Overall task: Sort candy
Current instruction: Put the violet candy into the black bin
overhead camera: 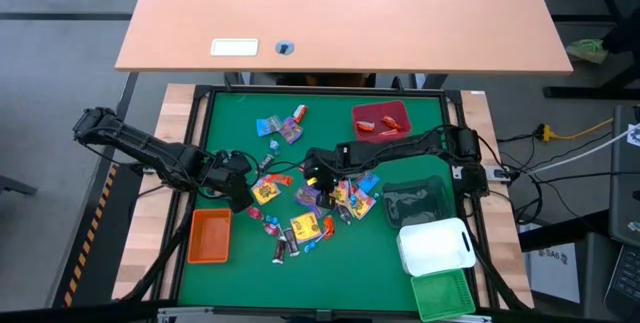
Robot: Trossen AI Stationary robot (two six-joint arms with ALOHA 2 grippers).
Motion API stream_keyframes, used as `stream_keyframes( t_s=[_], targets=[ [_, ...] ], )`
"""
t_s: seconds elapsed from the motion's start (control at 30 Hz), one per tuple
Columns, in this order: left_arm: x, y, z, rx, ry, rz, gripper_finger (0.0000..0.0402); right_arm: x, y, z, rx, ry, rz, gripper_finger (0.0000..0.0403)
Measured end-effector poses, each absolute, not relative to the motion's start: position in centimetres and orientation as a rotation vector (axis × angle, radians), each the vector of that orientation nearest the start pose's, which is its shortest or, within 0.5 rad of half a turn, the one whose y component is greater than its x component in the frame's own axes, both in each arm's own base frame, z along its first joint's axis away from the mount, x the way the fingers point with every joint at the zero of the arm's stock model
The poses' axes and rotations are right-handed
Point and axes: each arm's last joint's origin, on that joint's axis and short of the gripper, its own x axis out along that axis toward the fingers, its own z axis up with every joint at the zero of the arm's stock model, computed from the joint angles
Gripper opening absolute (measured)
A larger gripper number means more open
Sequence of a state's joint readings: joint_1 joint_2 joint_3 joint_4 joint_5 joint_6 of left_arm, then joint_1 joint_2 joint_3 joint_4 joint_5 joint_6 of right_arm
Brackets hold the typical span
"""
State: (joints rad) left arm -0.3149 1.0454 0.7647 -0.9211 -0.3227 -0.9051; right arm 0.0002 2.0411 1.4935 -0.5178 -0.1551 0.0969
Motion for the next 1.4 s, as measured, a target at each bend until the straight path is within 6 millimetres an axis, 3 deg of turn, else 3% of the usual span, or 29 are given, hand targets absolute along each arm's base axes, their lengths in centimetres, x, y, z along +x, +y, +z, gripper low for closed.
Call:
stream_keyframes(
  t_s=[0.3, 0.47, 0.9, 1.1, 1.27, 1.4],
  targets=[
    [16.8, -4.5, 23.3, -0.425, 1.02, 0.511, 0.0102, 42.7, 0.4, 17.4, 0.165, 1.078, 0.077, 0.0003],
    [16.8, -4.5, 23.3, -0.425, 1.02, 0.511, 0.0102, 42.7, 0.4, 17.4, 0.165, 1.079, 0.076, 0.0024],
    [16.9, -4.5, 23.3, -0.426, 1.018, 0.509, 0.0102, 43.7, 0.4, 16.1, 0.164, 1.04, 0.078, 0.0194],
    [16.9, -4.5, 23.3, -0.432, 1.008, 0.505, 0.0102, 44.1, 0.4, 14.2, 0.19, 1.065, 0.063, 0.0244],
    [17.1, -4.6, 23.4, -0.438, 0.998, 0.497, 0.0102, 44.5, 0.4, 13.2, 0.193, 1.065, 0.06, 0.0249],
    [17.1, -4.7, 23.4, -0.428, 0.994, 0.483, 0.0102, 44.5, 0.4, 13.1, 0.188, 1.072, 0.061, 0.0215]
  ],
)
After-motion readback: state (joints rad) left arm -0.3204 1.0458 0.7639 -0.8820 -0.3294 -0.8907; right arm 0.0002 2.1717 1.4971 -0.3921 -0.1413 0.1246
